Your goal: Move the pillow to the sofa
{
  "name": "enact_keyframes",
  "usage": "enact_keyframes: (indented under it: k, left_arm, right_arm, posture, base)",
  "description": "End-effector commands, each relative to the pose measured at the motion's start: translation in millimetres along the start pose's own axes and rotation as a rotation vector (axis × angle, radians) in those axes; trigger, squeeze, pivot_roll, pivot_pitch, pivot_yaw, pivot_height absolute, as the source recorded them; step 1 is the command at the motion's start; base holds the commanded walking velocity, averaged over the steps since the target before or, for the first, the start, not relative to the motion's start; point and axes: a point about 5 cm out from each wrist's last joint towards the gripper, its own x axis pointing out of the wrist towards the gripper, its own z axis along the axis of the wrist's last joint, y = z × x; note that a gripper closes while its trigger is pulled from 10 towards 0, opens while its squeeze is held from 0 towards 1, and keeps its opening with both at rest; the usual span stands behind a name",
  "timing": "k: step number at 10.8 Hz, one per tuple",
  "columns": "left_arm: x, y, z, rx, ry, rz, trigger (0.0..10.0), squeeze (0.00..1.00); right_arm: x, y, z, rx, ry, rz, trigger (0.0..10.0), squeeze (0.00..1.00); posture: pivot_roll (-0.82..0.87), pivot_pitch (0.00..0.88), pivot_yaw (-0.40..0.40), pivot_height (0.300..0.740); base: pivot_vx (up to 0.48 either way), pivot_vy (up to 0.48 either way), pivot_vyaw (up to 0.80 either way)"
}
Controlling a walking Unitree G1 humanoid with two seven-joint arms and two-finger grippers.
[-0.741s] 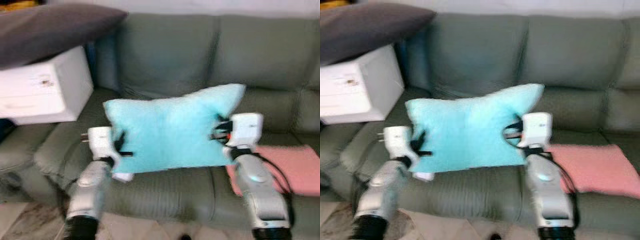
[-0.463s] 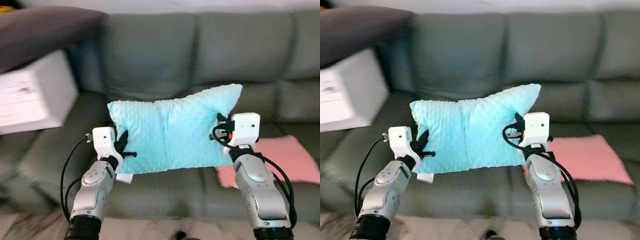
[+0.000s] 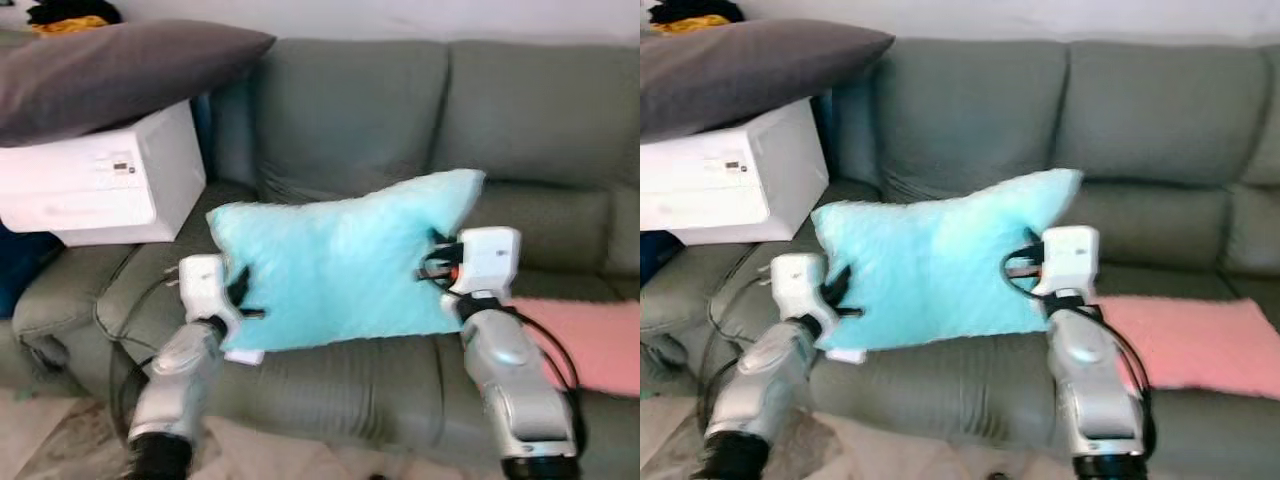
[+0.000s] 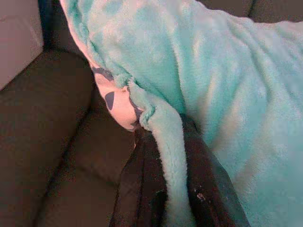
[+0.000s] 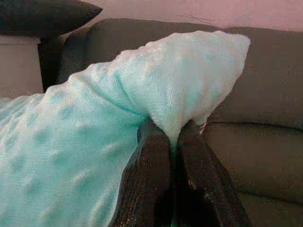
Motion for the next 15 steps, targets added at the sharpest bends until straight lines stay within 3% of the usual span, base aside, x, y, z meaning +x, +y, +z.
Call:
enact_keyframes:
  k: [1, 8, 15]
  left_arm:
    - [5.6, -12.5, 5.2, 0.017, -0.013, -0.053, 10.0, 0.0]
    - [5.5, -18.5, 5.0, 0.019, -0.02, -0.089, 10.0, 0.0]
    - [9.2, -14.5, 10.0, 0.073, -0.065, -0.046, 10.0, 0.0]
  right_arm:
    - [0.4, -6.2, 9.0, -0.013, -0.034, -0.023, 10.0, 0.0]
    - [0.0, -7.6, 8.0, -0.016, -0.028, -0.027, 10.0, 0.0]
    - [-0.4, -8.1, 6.4, -0.022, -0.016, -0.027, 10.0, 0.0]
  posture:
    - [-0.22, 0.032, 0.035, 0.74]
    - [-0.23, 0.037, 0.03, 0.74]
    - [-0.23, 0.038, 0.031, 0.74]
  base:
    - [0.0, 0.48, 0.0]
    - [0.0, 0.0, 0.0]
    - [0.0, 0.0, -0.77]
